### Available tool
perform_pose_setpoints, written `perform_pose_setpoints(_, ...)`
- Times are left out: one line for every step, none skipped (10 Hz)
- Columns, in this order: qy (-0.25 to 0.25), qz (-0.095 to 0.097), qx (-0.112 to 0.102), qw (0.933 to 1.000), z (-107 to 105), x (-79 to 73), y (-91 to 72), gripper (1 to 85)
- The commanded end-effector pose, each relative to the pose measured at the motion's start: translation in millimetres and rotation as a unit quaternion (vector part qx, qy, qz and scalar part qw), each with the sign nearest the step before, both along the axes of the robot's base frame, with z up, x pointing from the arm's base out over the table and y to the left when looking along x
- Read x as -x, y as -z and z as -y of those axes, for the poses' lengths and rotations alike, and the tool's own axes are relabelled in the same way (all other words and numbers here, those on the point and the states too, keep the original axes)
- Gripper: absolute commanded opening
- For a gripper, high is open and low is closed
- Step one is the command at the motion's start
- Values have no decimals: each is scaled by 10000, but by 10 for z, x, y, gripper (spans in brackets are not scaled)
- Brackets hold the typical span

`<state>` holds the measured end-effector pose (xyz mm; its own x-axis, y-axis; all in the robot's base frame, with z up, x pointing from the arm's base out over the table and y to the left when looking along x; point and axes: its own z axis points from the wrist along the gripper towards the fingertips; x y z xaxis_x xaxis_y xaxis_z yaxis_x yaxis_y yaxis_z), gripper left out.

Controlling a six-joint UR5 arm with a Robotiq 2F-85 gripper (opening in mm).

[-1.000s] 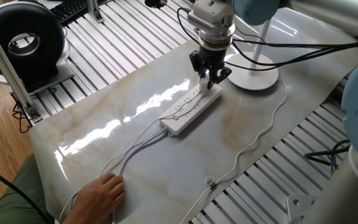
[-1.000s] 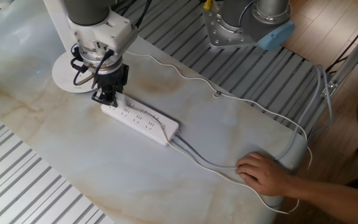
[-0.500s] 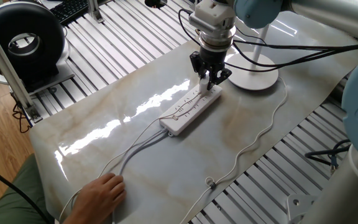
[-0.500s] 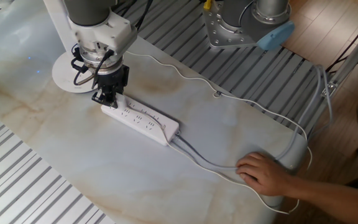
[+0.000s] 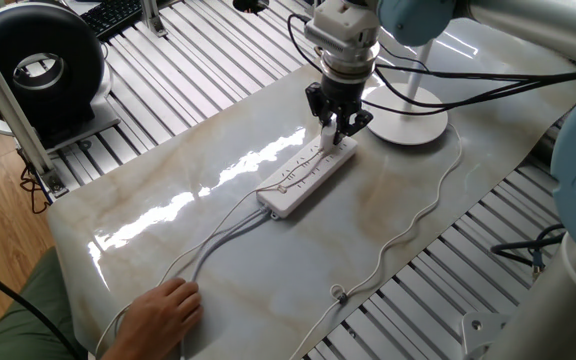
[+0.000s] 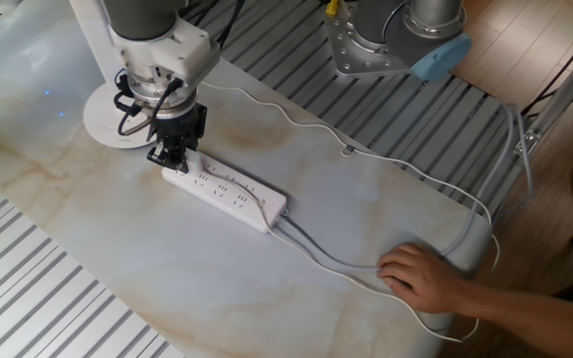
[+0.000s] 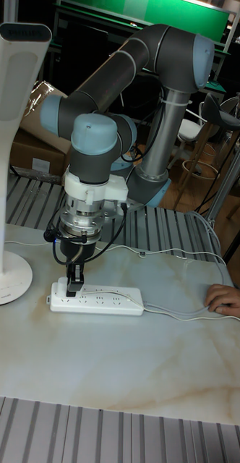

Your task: Plug in the power cord of the desk lamp, turn on the socket, and light up the desk lamp

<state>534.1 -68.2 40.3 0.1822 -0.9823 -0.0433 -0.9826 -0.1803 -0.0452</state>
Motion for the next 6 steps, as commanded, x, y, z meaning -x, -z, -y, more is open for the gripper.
perform_pose_setpoints(42, 49, -91, 9999, -26, -38, 14, 10)
perform_pose_setpoints(35, 64, -106, 9999, -34, -46, 11, 10)
perform_pose_setpoints(36, 72, -114, 9999, -39, -49, 9, 10)
perform_pose_setpoints(51, 71, -122, 9999, -43, -49, 7, 10)
perform_pose_setpoints(74, 70, -116, 9999, -39, -47, 5, 10)
perform_pose_setpoints(117, 160, -11, 9998, 12, -88, 3, 10)
